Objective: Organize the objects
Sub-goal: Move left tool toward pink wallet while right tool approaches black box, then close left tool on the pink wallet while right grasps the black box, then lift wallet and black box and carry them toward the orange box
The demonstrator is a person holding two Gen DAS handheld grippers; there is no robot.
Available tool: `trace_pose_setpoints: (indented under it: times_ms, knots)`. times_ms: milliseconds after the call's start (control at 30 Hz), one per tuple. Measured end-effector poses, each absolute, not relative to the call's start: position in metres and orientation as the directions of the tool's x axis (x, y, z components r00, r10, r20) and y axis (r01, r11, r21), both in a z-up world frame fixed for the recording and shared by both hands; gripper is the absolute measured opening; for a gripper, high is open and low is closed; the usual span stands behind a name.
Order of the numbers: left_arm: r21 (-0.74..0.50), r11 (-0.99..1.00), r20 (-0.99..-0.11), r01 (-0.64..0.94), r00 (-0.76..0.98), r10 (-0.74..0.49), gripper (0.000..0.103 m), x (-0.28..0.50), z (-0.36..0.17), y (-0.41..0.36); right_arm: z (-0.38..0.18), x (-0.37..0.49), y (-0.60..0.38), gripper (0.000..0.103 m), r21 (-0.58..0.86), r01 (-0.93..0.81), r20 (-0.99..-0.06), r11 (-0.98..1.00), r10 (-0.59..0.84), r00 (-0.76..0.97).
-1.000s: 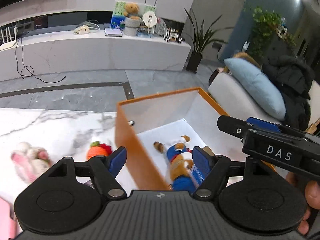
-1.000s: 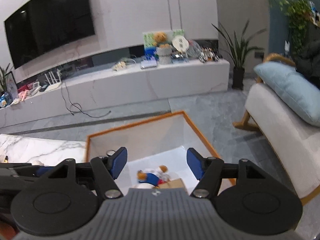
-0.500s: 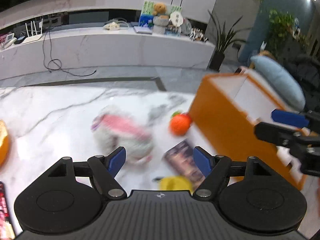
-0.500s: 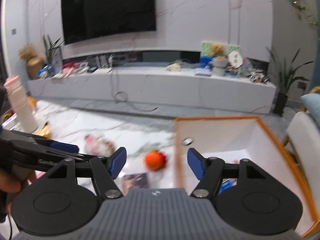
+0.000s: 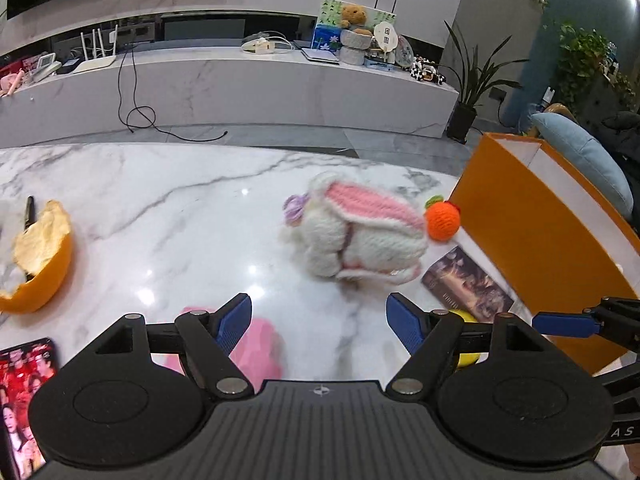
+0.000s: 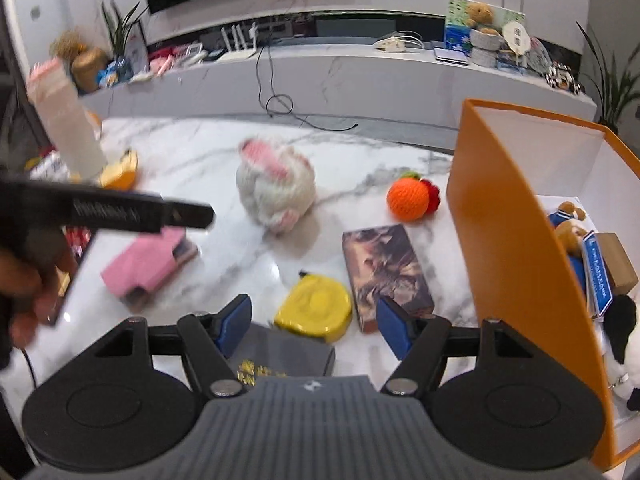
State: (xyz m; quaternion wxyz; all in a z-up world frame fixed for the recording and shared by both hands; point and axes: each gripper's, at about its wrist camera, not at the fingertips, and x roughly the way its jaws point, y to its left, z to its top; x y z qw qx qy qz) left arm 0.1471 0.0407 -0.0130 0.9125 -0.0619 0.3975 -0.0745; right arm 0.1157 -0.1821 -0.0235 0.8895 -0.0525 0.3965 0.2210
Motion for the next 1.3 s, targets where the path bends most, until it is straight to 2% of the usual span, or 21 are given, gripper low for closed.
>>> trace_pose_setpoints:
  times_ms: [433,600,700,900,1300]
  knots:
    - [-0.147,0.985,-0.765,0.094,0.620,-0.174,0.088,0.139,-0.037,0.050,-0.043,0.105,-0.170,0.079,0.154,-0.468,-0.774,0.870,0.400,0.490]
    - [-0.093,0.993,-0.767,0.073,0.631,-0.118,0.088,0.142,-0.044,0.052,-0.052,0.104,-0.168,0.082,0.141,-0.471,-0.777,0.871,0.392,0.492]
    - [-0.100,0.994,-0.760,0.048,0.641,-0.107,0.088,0.145,-0.045,0.058,-0.053,0.103,-0.167,0.083,0.142,-0.468,-0.775,0.872,0.392,0.495]
    - [0.045,0.996,-0.774,0.071,0.633,-0.011,0.090,0.148,-0.052,0.054,-0.054,0.102,-0.165,0.083,0.125,-0.478,-0.774,0.870,0.387,0.501]
    - [0.099,0.993,-0.791,0.060,0.611,0.042,0.092,0.150,-0.060,0.055,-0.060,0.101,-0.158,0.087,0.094,-0.478,-0.778,0.873,0.364,0.512]
